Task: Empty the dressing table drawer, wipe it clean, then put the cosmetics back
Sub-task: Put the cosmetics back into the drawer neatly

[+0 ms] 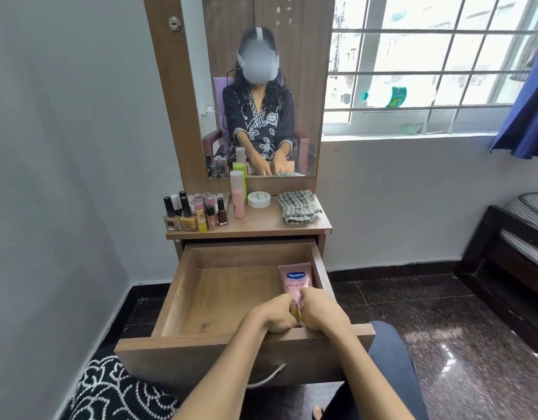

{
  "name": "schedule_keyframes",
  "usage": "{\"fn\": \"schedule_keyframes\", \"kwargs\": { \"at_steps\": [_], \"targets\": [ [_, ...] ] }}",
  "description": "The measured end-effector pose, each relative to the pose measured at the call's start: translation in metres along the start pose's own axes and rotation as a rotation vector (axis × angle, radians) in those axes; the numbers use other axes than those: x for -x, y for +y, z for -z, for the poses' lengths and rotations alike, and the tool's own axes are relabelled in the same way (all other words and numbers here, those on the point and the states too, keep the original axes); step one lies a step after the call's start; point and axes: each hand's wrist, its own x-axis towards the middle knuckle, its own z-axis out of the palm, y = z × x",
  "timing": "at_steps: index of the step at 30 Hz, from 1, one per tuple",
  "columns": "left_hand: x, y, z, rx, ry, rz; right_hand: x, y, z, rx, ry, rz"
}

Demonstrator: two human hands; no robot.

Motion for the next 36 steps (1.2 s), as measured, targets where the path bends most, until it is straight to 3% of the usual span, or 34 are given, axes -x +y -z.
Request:
{"fn": "schedule_keyframes", "kwargs": {
  "at_steps": [11,27,36],
  "targets": [
    [-0.006,-0.004,-0.003,-0.091,-0.026,0.026,0.001,-0.003,0.001,0.053,-0.012,-0.005],
    [0.003,0.005,-0.003,-0.077,-0.016,-0.032,0.012,-0.003,0.0,-0.089,0.162,-0.045],
    [0.012,0.007,-0.002,-0.004,0.204,0.075,0.021,-0.005,0.004,-0.183,0.318,-0.004]
  ]
}}
